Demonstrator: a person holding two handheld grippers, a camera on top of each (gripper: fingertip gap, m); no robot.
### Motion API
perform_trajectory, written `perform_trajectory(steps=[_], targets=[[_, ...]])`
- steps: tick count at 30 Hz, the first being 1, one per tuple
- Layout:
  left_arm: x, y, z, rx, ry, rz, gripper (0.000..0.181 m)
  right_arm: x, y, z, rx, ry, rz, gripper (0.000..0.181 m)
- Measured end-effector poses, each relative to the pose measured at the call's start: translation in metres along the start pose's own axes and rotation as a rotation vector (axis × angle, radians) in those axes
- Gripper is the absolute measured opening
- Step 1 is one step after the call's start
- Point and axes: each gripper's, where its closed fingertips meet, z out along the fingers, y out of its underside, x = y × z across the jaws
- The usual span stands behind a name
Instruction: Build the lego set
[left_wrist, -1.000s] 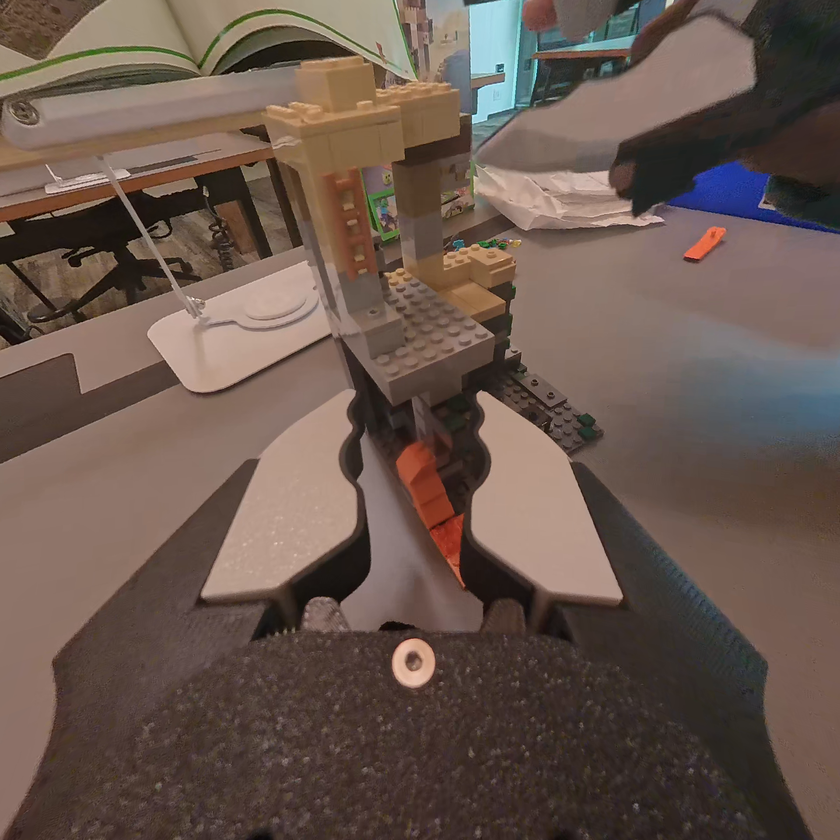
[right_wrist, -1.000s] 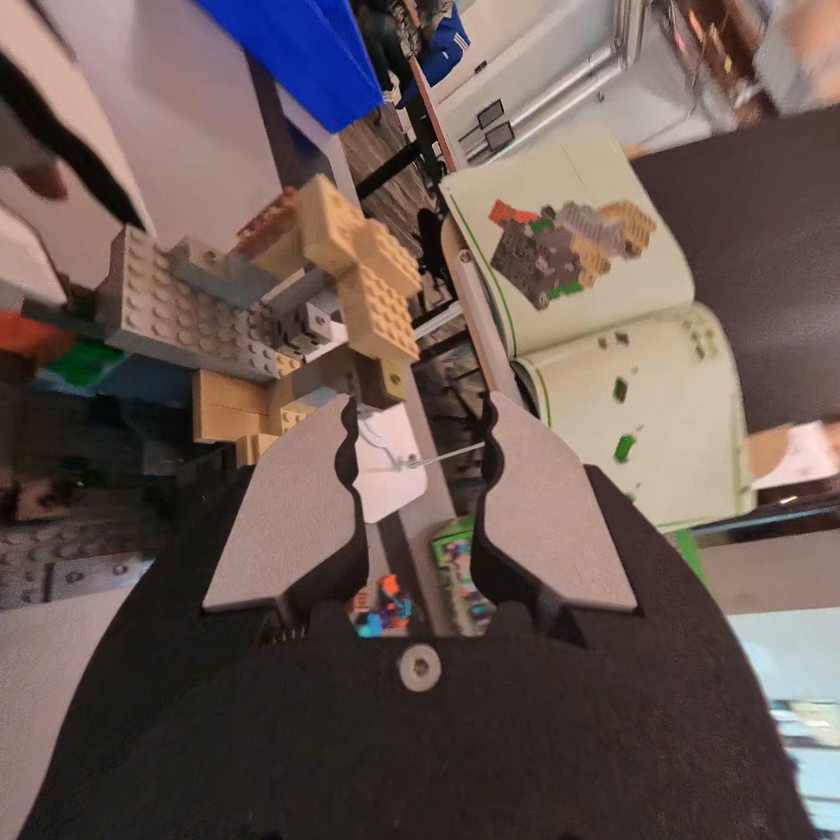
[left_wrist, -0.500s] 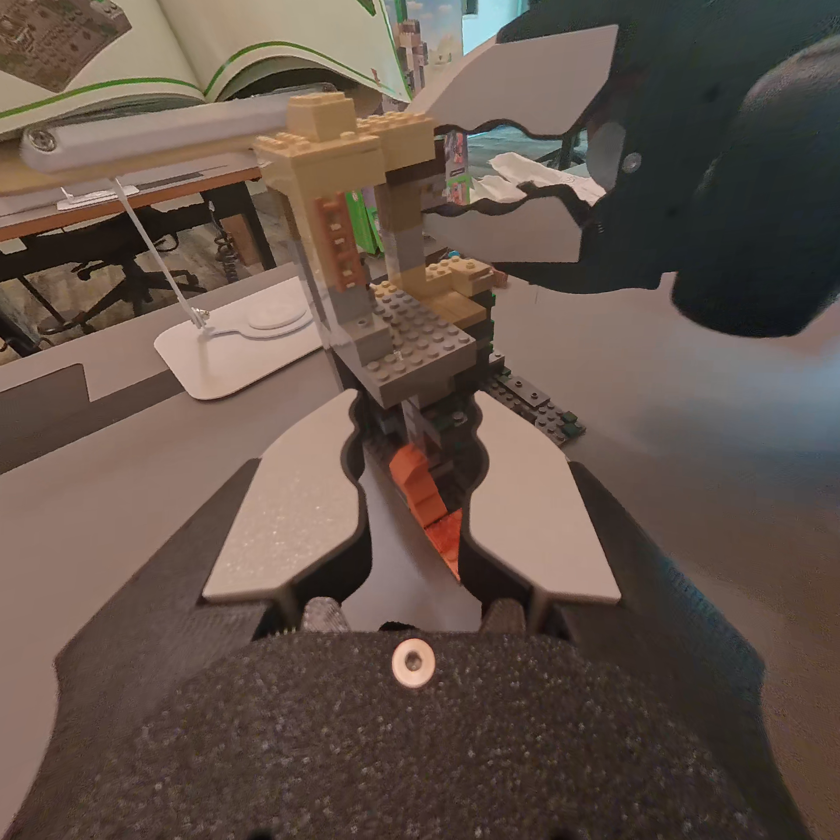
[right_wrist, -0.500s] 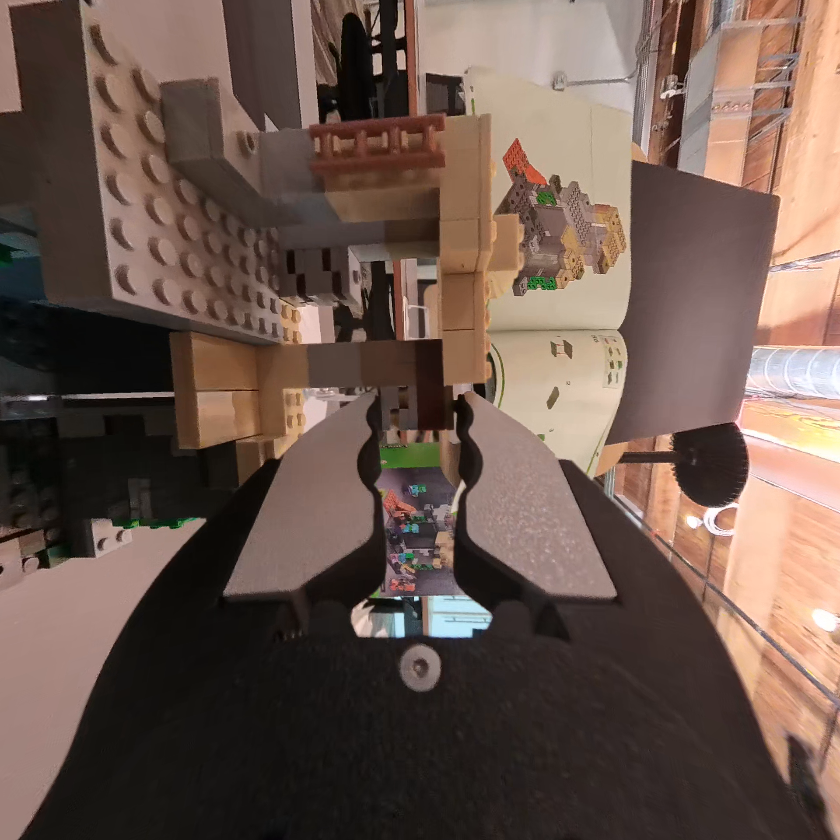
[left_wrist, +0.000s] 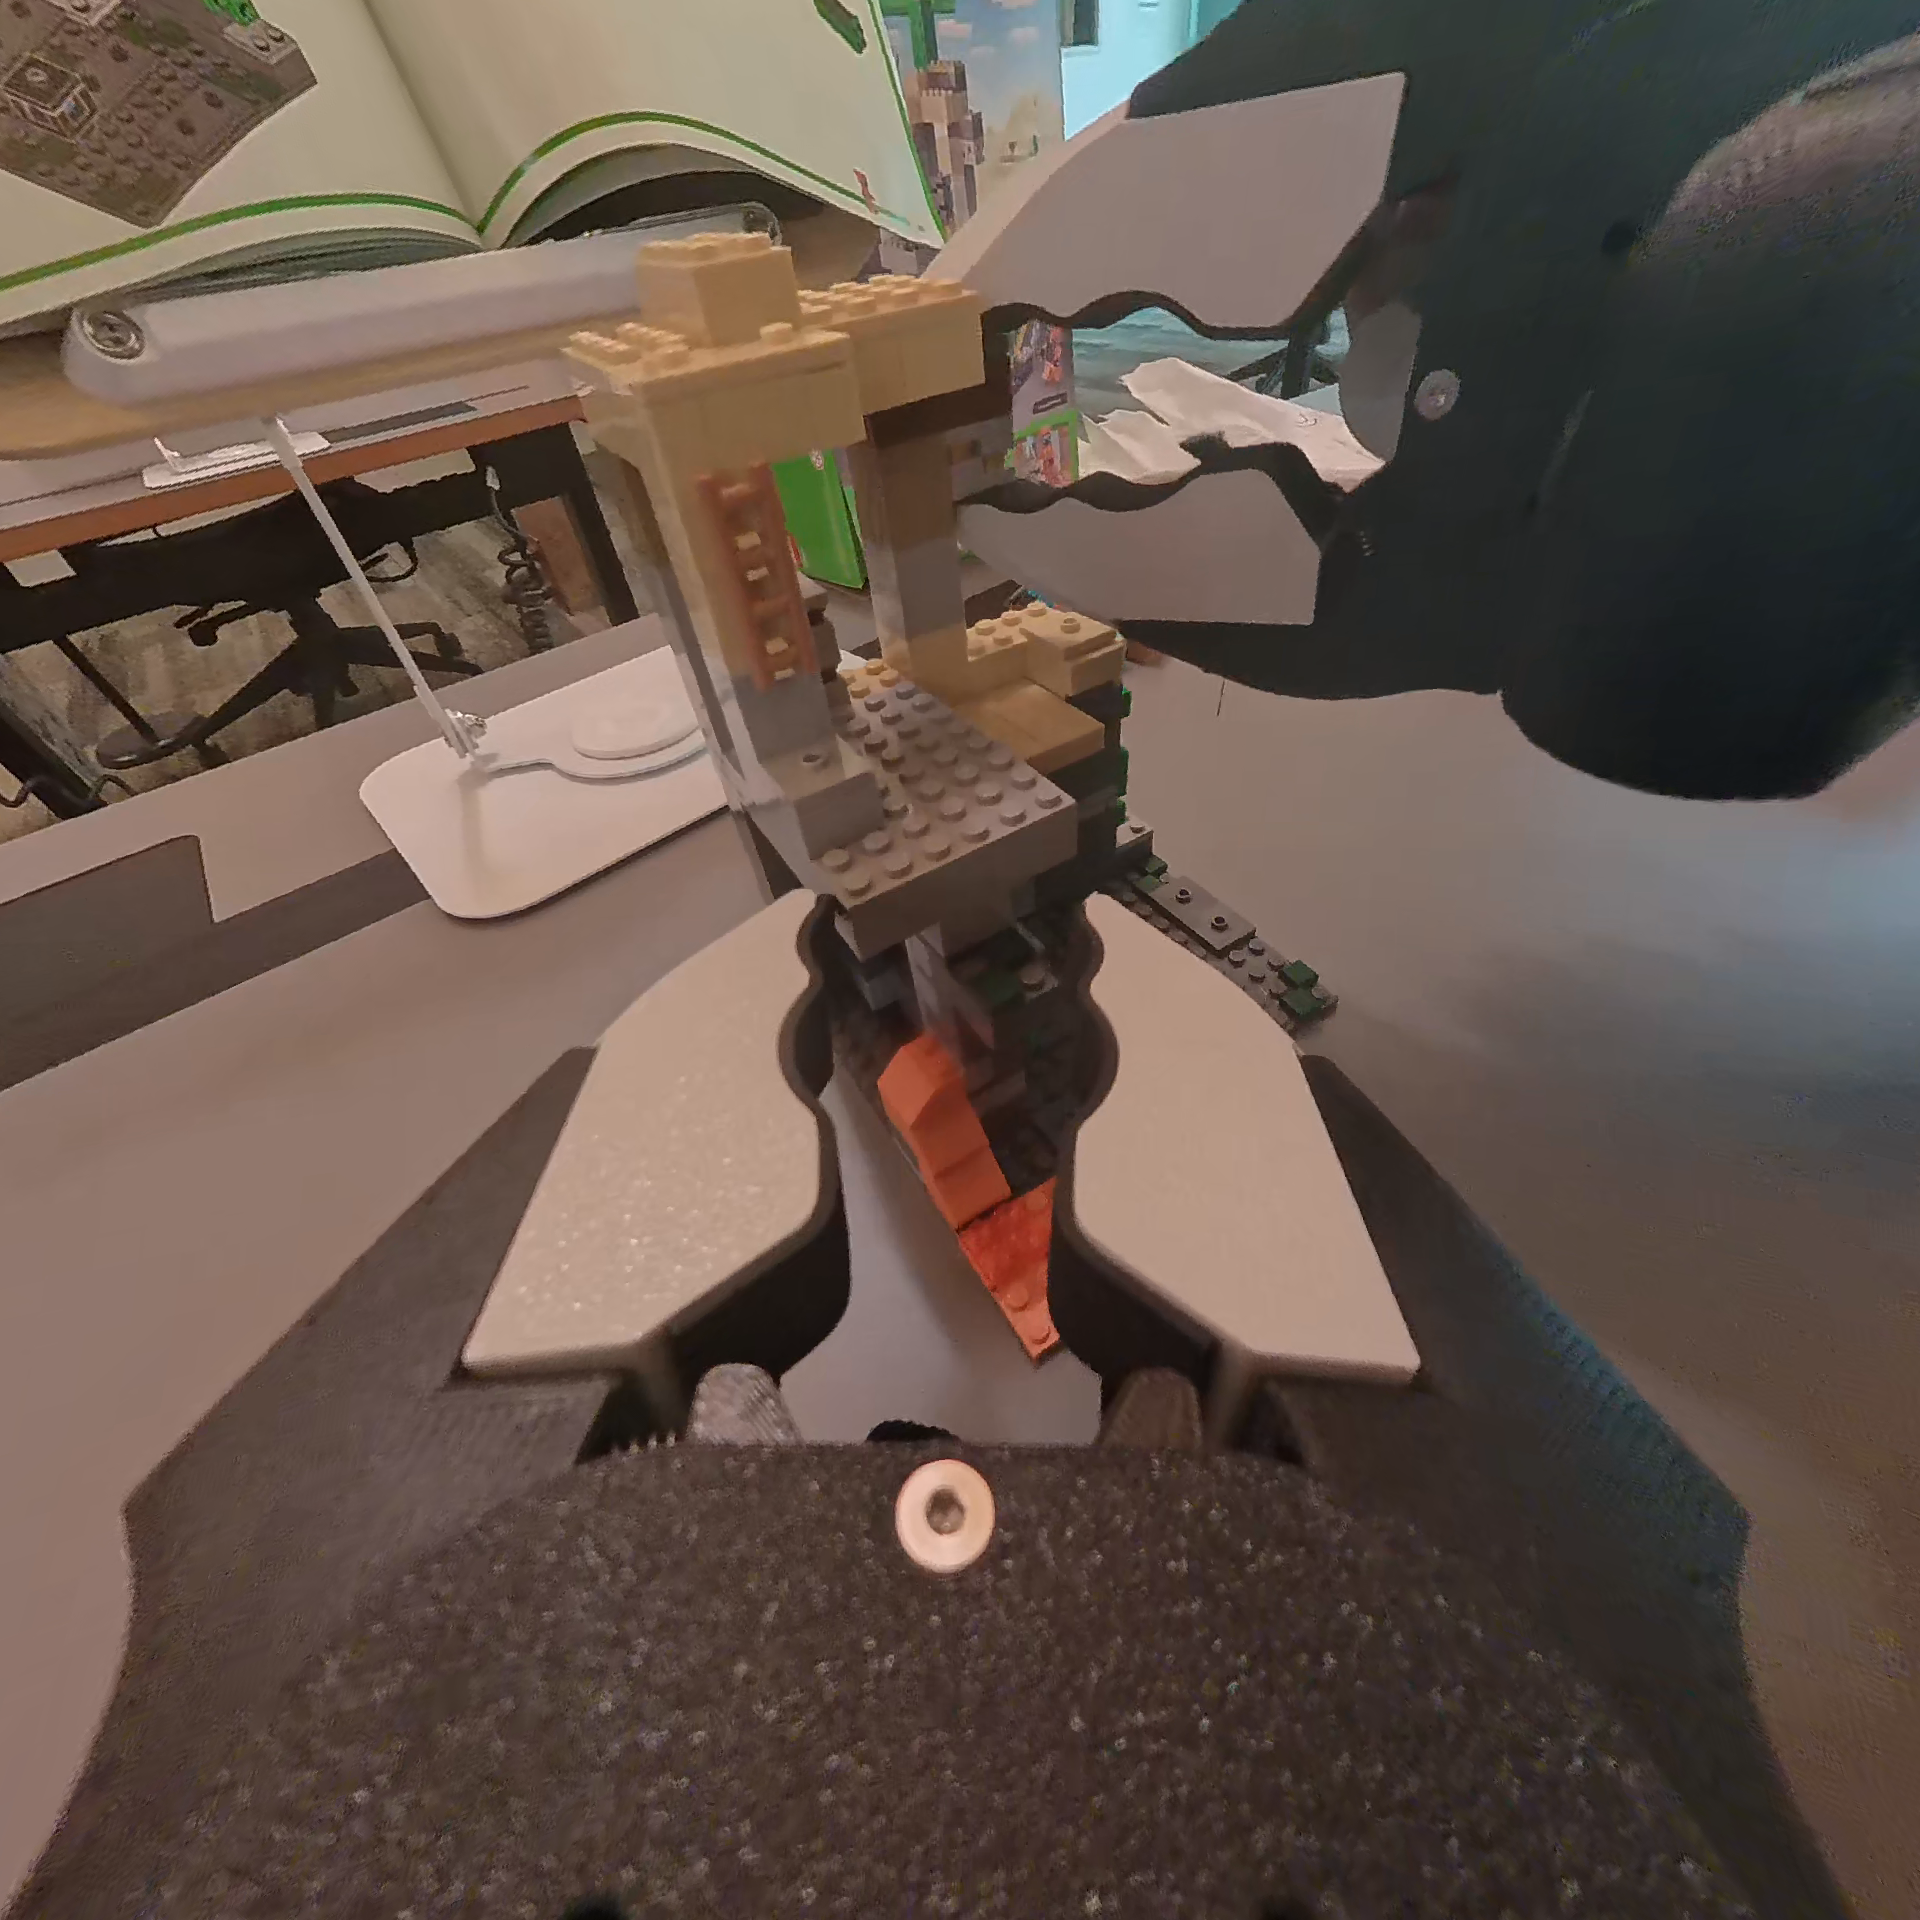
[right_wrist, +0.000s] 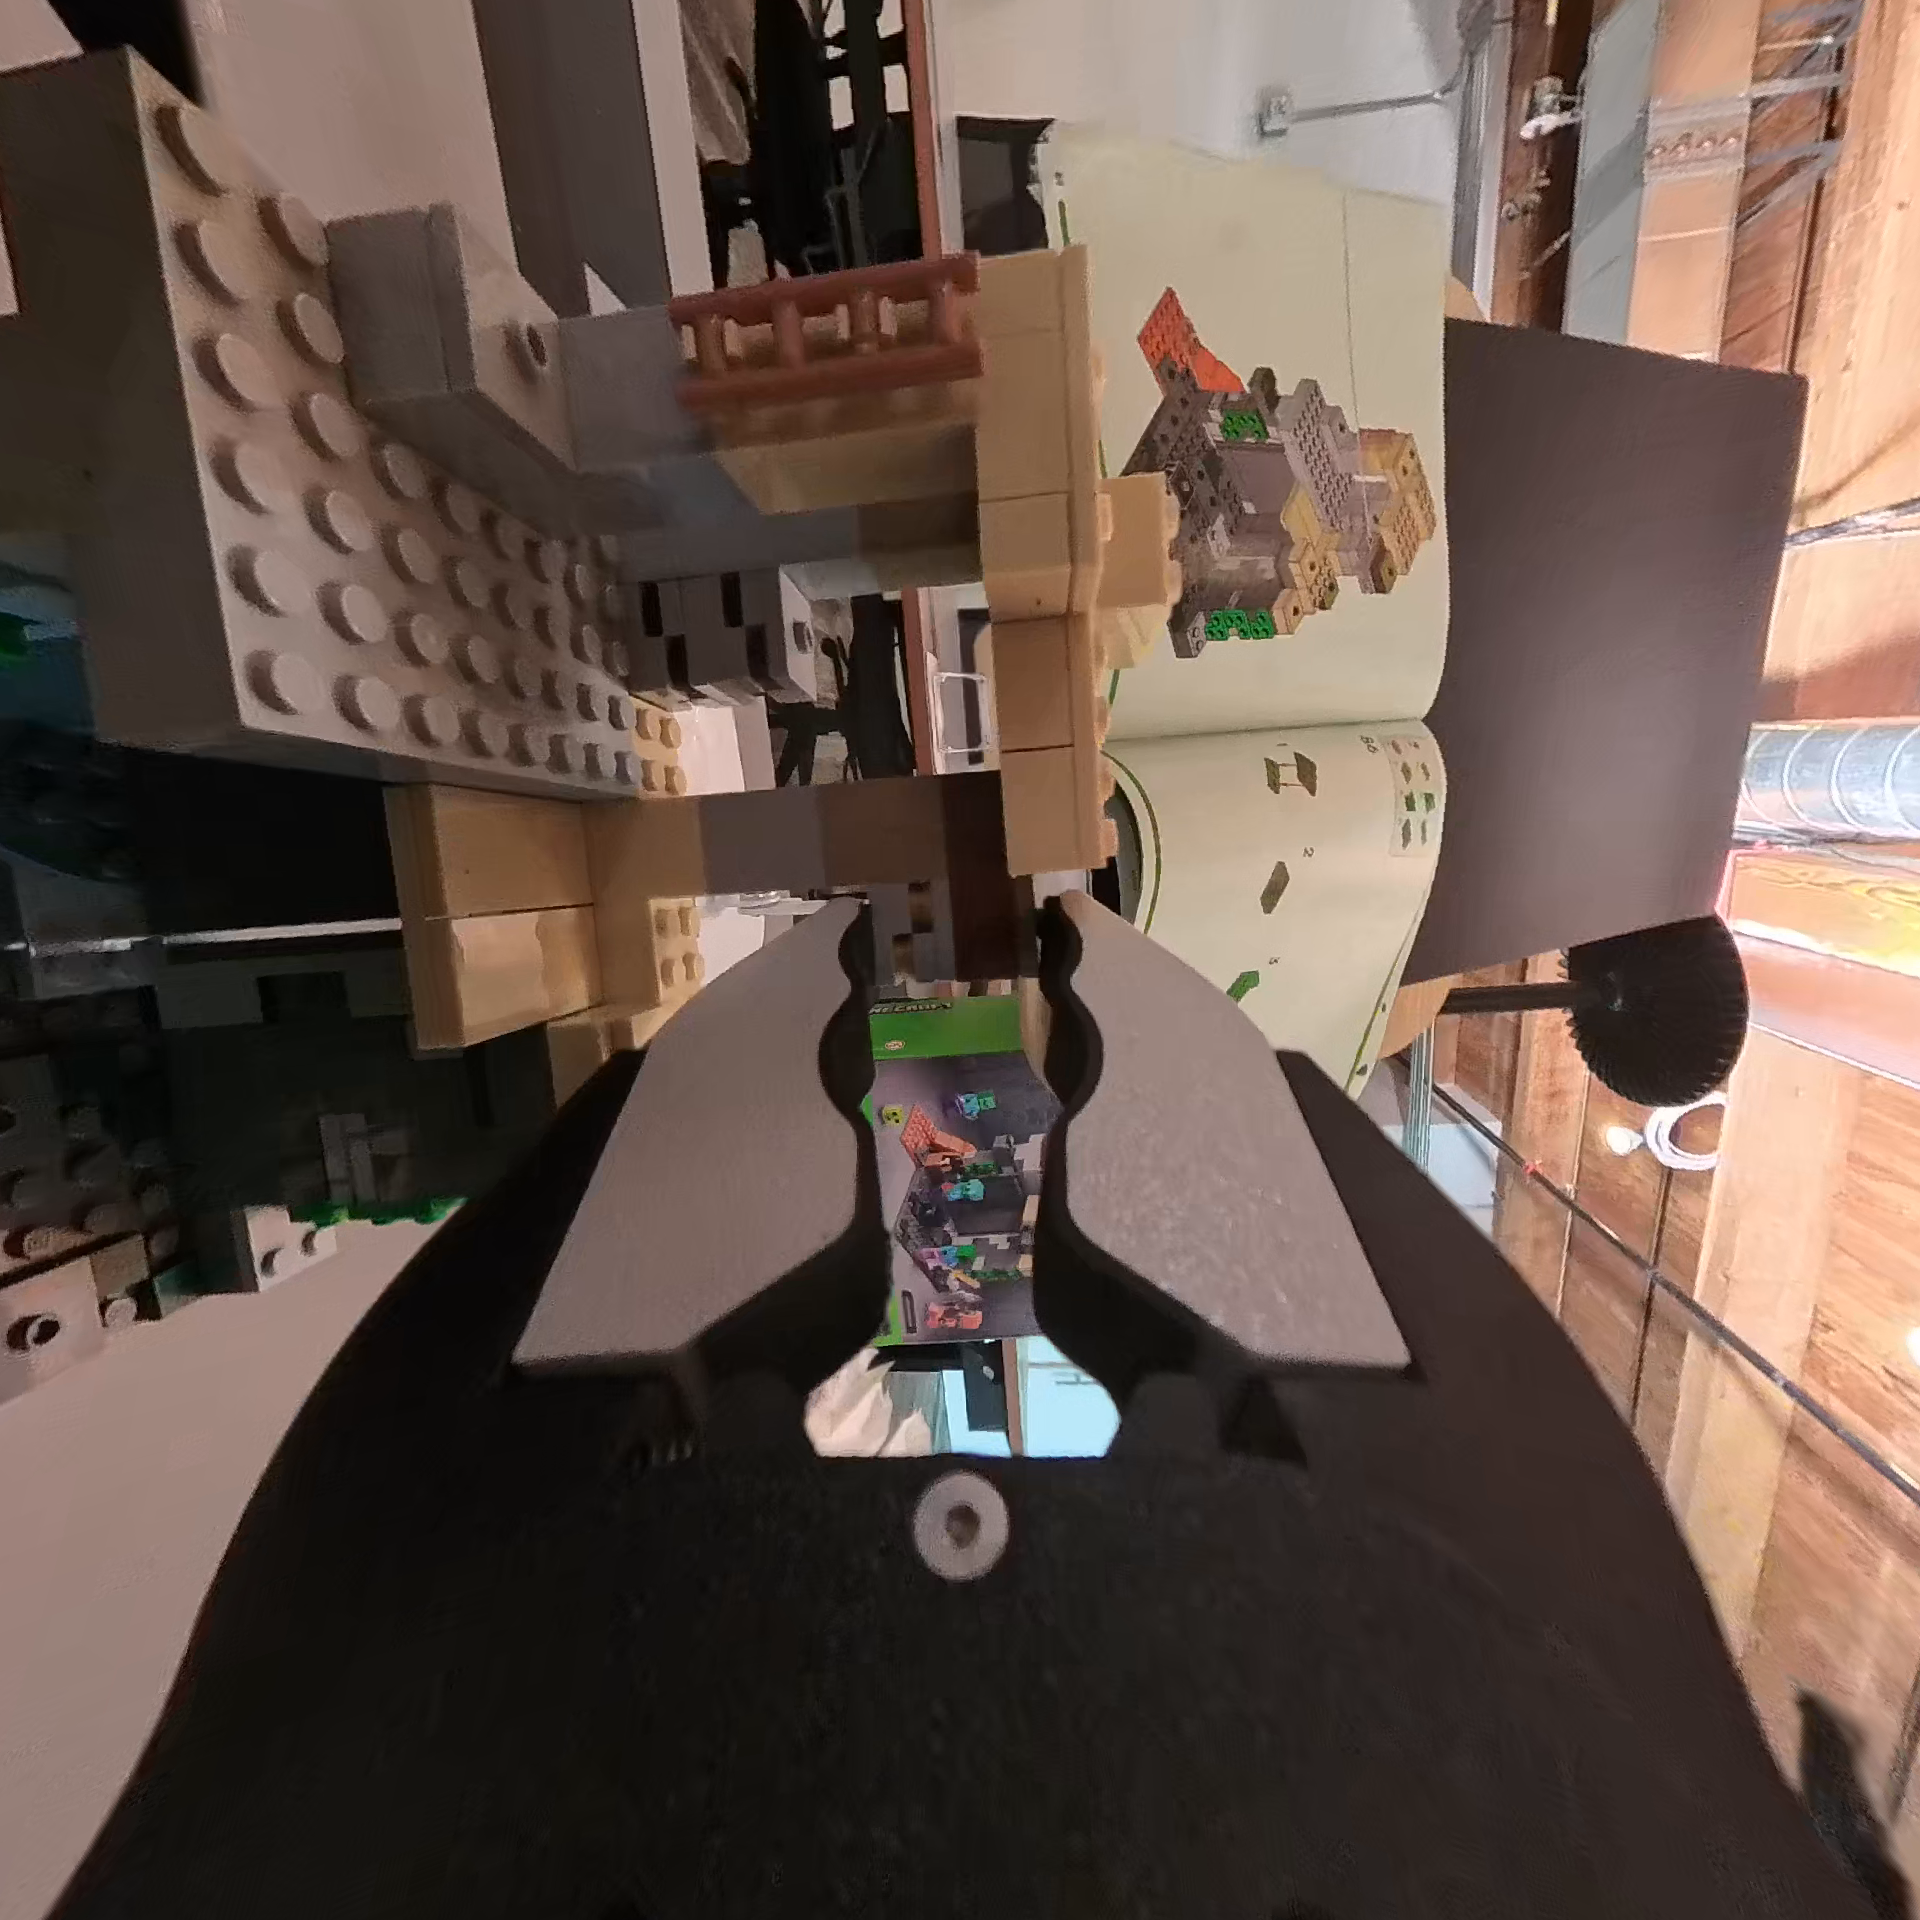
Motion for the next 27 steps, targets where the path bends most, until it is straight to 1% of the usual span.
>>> perform_trajectory(steps=[11,12,14,16,19,24,26,27], targets=[[-0.001,0.000,0.000,-0.004,-0.005,-0.004,0.041,0.001,-0.002,0.000,-0.016,0.028,0.033,0.030],[-0.002,0.000,-0.001,-0.007,-0.011,-0.002,0.041,0.001,-0.003,-0.002,-0.009,0.037,0.037,0.032],[-0.004,-0.002,-0.002,-0.001,-0.024,0.002,0.041,0.003,-0.001,-0.010,0.013,0.053,0.061,0.041],[-0.008,-0.006,-0.005,0.019,-0.049,0.007,0.041,0.005,0.005,-0.021,0.018,0.037,0.122,0.044],[-0.015,-0.012,-0.009,0.036,-0.077,-0.004,0.037,0.011,0.010,-0.046,0.038,0.019,0.267,0.040],[-0.026,-0.023,-0.020,0.092,-0.143,0.002,0.029,0.018,0.009,-0.084,0.110,0.004,0.573,0.023],[-0.029,-0.028,-0.026,0.114,-0.158,-0.012,0.019,0.018,0.009,-0.093,0.125,-0.003,0.673,0.015],[-0.030,-0.031,-0.028,0.126,-0.166,-0.017,0.015,0.017,0.011,-0.096,0.126,-0.006,0.720,0.014]])
